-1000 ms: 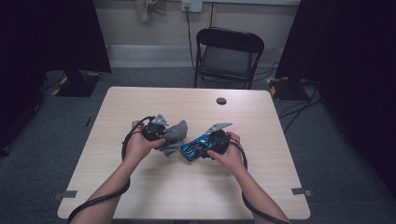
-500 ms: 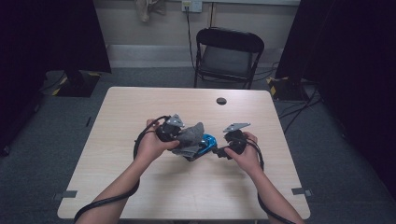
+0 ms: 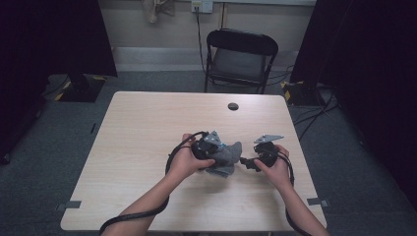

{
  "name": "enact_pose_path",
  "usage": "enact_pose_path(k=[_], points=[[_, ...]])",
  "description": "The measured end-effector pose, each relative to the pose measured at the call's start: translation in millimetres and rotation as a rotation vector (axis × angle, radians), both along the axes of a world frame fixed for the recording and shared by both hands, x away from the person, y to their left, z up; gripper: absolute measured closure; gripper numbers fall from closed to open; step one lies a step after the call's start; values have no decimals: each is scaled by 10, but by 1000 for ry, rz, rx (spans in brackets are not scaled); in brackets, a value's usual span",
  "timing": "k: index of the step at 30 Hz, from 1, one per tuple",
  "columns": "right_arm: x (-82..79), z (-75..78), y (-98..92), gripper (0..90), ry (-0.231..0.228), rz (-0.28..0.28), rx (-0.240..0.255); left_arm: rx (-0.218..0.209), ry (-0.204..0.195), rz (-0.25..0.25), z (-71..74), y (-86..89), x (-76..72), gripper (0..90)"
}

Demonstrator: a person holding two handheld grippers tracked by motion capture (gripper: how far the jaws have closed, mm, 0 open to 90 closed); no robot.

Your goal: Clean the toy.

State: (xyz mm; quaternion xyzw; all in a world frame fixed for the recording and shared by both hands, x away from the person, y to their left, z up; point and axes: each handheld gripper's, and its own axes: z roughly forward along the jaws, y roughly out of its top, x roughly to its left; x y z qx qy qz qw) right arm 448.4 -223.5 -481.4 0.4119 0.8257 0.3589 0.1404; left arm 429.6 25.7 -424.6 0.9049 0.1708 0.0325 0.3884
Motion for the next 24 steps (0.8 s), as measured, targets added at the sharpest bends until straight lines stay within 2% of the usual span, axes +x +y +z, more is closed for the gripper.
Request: enact_pose_path(k=[9, 13, 17, 20, 24], points=[[-24, -54, -219, 163, 1, -46, -1, 14, 23, -51, -216, -279, -100, 619], [-37, -93, -268, 163, 5, -55, -11, 30, 19, -71, -298, -379, -140, 618], [-56, -141, -302, 166, -5, -55, -25, 45, 22, -88, -360, -444, -164, 617], [-65, -150, -321, 167, -16, -57, -24, 38, 26, -88, -391, -474, -179, 617], [-75, -159, -339, 164, -32, -48, -47, 36, 23, -95, -420, -505, -203, 616]])
